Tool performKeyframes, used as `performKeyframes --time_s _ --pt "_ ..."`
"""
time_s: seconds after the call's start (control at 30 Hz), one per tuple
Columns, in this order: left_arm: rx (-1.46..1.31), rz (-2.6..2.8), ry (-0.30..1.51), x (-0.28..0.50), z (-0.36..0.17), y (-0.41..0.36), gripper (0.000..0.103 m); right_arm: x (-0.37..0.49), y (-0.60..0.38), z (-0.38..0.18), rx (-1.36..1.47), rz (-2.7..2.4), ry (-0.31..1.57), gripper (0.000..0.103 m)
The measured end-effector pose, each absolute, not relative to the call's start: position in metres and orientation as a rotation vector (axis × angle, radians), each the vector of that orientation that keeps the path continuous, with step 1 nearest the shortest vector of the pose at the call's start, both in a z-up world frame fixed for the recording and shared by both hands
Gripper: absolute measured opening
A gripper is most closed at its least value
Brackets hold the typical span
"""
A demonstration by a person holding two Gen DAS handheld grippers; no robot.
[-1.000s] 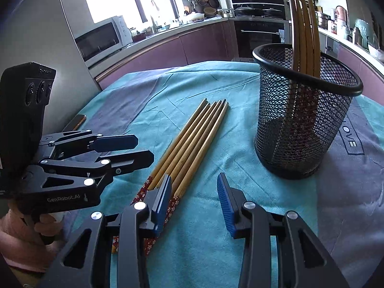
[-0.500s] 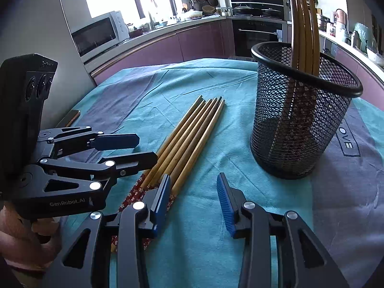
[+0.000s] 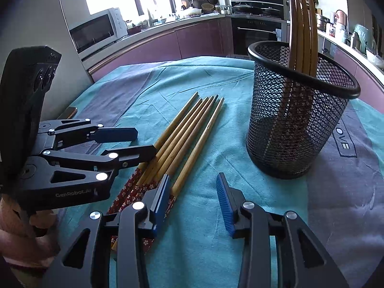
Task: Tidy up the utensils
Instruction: 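Withdraw both tools from the cup back over the remaining chopsticks, then close the right tool on a chopstick while the left tool grasps another chopstick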
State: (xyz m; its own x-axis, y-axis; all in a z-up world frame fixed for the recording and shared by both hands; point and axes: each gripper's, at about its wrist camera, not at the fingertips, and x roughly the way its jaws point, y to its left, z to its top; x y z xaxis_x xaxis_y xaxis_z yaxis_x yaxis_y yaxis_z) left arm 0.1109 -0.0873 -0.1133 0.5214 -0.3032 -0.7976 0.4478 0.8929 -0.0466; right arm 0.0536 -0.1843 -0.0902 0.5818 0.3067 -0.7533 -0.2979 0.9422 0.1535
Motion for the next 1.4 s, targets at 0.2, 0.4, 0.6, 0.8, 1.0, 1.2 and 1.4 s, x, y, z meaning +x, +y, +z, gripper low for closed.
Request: performKeyframes --time_s 0.2,0.4,0.6,0.8,1.0,1.2,1.4 --pt "0.161 -0.469 0.935 0.122 -0.112 -0.089 0.038 0.059 -0.182 -0.09 0.006 0.344 0.885 0.037" --pt "0.145 -0.481 0.949 0.135 -0.112 -0.091 0.03 0.072 -0.181 -0.091 0.02 0.326 0.89 0.033" --pt "0.13 -0.497 0.961 0.139 -0.116 -0.096 0.013 0.079 -0.185 -0.092 0.068 0.306 0.89 0.024" --pt "0.087 -0.484 0.962 0.131 -0.119 -0.094 0.01 0.079 -0.2 -0.095 0.165 0.304 0.894 0.008" --pt "0.05 -0.473 0.953 0.124 -0.117 -0.085 0.008 0.071 -0.209 -0.092 0.214 0.305 0.869 0.006" --pt "0.049 -0.507 0.944 0.113 -0.112 -0.081 0.008 0.061 -0.207 -0.085 0.208 0.353 0.848 0.006" --pt "0.073 -0.53 0.959 0.105 -0.115 -0.083 0.008 0.059 -0.197 -0.089 0.177 0.398 0.883 0.006"
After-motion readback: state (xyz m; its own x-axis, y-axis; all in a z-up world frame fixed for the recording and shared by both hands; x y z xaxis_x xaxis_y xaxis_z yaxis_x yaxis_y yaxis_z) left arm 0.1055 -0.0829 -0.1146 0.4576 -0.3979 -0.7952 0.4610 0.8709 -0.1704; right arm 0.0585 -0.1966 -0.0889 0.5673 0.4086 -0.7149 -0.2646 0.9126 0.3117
